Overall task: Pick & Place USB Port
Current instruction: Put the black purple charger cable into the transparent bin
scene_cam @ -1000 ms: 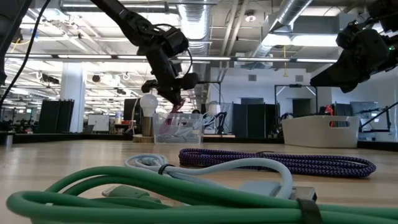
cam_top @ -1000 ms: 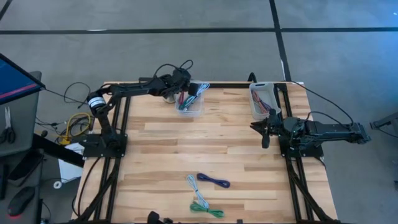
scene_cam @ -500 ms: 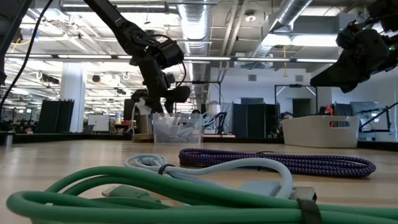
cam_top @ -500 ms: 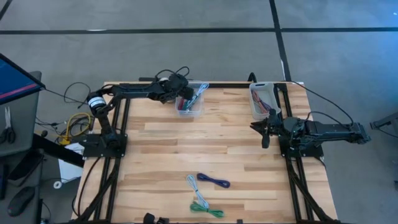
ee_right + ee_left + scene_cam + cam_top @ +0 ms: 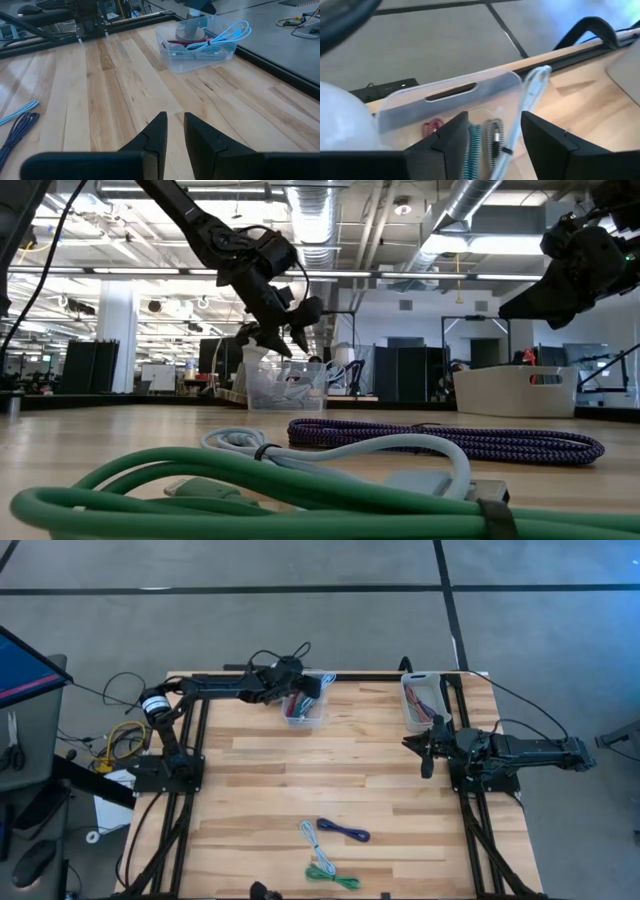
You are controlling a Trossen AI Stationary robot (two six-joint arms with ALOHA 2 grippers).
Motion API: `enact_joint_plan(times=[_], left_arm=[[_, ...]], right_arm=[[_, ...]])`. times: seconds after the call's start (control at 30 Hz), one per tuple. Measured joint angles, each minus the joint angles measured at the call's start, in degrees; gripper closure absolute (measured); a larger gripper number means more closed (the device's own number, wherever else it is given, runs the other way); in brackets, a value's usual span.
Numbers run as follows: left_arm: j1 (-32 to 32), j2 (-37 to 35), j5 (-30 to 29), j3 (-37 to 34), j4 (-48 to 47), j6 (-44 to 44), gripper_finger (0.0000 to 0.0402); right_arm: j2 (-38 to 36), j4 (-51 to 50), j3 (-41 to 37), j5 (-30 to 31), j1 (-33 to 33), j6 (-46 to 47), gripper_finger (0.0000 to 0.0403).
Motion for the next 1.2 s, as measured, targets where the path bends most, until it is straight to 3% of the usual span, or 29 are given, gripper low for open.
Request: enact_joint_plan(times=[0.8,1.2], left_arm=[[-0.41,-0.15,0.22,0.00,-0.18,2.38,0.0244],[-1.32,-7.27,-0.90,-0.04,-5.60,3.91,0.0244]], right_arm=[[-0.01,-0.79,0.00,0.01,0.01,0.00,0.0345],[0.00,-1.75,-0.02,0.20,-0.05,0.00,0.0345]])
